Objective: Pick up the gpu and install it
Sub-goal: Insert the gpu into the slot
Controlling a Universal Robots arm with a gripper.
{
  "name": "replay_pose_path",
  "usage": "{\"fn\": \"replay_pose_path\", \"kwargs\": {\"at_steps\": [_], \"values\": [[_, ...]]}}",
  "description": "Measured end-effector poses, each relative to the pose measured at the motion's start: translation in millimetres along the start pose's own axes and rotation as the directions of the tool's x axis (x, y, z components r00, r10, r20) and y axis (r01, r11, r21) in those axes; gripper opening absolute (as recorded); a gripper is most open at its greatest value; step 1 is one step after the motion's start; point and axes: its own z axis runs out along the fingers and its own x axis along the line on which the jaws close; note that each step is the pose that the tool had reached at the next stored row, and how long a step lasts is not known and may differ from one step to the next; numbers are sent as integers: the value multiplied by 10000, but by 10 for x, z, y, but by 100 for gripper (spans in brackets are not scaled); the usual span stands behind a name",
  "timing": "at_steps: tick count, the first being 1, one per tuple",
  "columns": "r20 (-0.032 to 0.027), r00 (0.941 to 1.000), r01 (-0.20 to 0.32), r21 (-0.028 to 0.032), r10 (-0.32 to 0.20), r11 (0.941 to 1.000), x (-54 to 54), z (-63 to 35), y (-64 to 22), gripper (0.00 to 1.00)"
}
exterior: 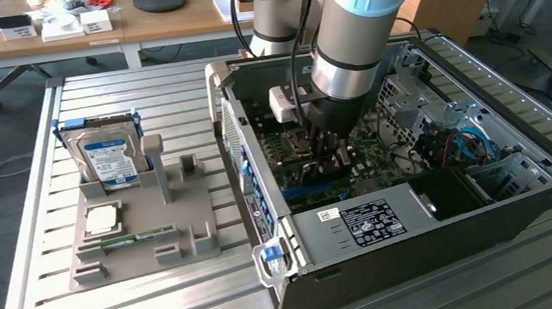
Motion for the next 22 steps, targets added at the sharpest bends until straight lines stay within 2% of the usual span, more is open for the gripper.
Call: {"fn": "replay_pose_path", "kwargs": {"at_steps": [22], "values": [[1,10000,-68,4,68,10000,0,21,0,27]]}}
